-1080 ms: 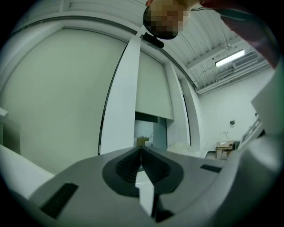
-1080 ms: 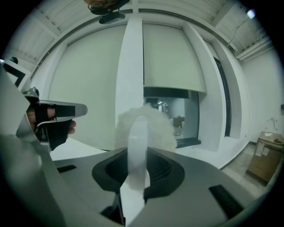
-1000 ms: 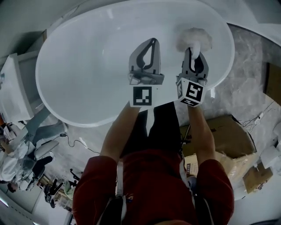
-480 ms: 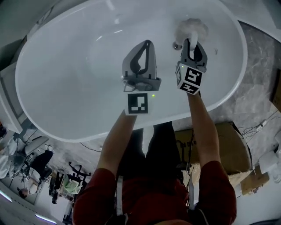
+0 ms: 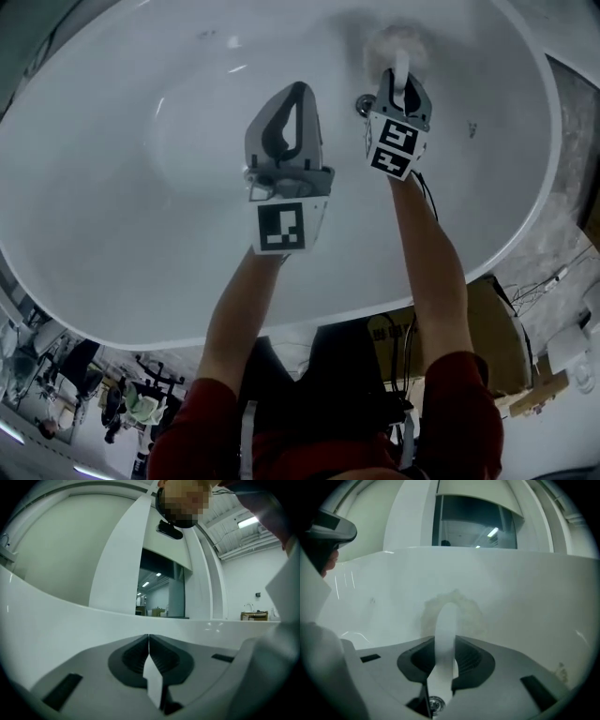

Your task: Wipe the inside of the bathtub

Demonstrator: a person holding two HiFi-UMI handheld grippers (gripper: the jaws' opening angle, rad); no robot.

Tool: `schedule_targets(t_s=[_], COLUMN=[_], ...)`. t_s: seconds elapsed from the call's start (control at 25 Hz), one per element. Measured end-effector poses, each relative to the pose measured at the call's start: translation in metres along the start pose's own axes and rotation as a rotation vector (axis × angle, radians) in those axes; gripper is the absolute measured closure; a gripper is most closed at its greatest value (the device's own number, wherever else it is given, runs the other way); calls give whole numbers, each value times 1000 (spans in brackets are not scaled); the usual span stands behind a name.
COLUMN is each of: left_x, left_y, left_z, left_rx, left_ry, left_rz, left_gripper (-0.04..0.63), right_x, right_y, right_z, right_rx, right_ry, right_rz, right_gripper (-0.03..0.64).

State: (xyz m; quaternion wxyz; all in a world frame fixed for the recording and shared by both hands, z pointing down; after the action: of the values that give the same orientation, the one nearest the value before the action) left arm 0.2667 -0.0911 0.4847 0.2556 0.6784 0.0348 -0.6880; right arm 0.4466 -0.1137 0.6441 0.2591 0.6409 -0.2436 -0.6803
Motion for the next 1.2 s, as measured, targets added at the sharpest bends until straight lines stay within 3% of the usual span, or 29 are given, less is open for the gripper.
schedule_targets(t_s=[0.16, 0.56, 0.76, 0.84, 0.96, 1.04, 1.2], left_x=[-35, -88, -94, -94, -96, -98, -100], left_y=[15, 35, 30, 14, -33, -50, -19], left_z=[10, 29, 42, 71, 156, 186, 129], left_rx=[-19, -28, -5, 10, 47, 63, 62], left_ry=[3, -17, -24, -30, -57, -67, -63], left_rz=[15, 25, 29, 19, 4, 5, 19], left_gripper=[579, 580, 580, 579, 580, 579, 580], right_x=[-19, -51, -54, -51, -48, -48, -49], right_y=[45, 99, 105, 102, 96, 96, 112], right_z=[3, 15, 20, 49, 140, 171, 97], right_rx=[-17, -79, -95, -89, -74, -65, -88], right_ry=[-41, -16, 23, 44, 68, 71, 83], right_rz=[-11, -66, -43, -31, -15, -7, 1], right_gripper=[523, 522, 523, 523, 523, 523, 523])
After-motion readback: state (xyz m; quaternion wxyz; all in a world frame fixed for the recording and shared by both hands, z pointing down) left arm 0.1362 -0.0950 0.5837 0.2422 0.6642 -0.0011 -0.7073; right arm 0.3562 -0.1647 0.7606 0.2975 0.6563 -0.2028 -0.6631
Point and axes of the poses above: the fingertips, and each gripper's own axes: y forward along the fingers, z to its left, x out of its top, the point moved 6 cm from there along -y, backward along the fingers, and after that the axes turned 8 degrees about z, right-handed, at the moved point
